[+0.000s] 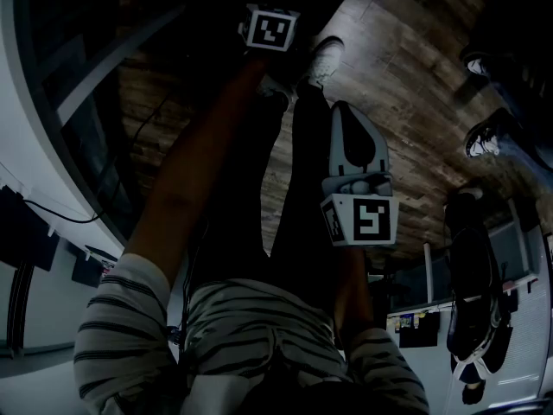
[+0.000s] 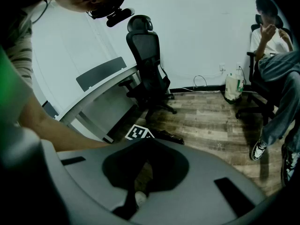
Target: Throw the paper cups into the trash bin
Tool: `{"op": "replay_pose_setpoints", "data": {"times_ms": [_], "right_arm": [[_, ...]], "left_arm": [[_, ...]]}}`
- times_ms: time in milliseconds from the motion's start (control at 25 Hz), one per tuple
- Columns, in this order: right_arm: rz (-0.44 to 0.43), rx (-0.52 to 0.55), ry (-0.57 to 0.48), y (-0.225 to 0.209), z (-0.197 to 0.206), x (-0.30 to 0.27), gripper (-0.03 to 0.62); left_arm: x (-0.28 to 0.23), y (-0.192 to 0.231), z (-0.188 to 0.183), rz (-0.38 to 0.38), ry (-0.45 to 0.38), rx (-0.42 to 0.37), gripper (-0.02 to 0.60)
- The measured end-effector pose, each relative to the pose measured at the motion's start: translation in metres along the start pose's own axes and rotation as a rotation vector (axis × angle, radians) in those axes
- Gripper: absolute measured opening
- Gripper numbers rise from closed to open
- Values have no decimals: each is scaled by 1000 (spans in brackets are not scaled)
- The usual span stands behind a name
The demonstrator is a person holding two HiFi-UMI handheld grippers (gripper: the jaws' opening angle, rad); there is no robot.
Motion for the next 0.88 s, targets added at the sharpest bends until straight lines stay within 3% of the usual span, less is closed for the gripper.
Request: {"op": "replay_pose_setpoints", "data": {"times_ms": [480,880], "right_arm": [[6,3,-6,-4,1,5,11],[7,34,-28,-3,-13,15,11]], "left_arm": [[8,-8,-5,-1,-21,5,279],[36,-16,-14,-12,-47,25,218]]}}
Point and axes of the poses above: the fingertips, and each gripper's own axes: x backward along the fingers, y to its left, z out of its underside, the point moved 8 cm from there along x, backward along the fingers, and after that the axes turned 11 degrees about x, right-handed, at the moved point
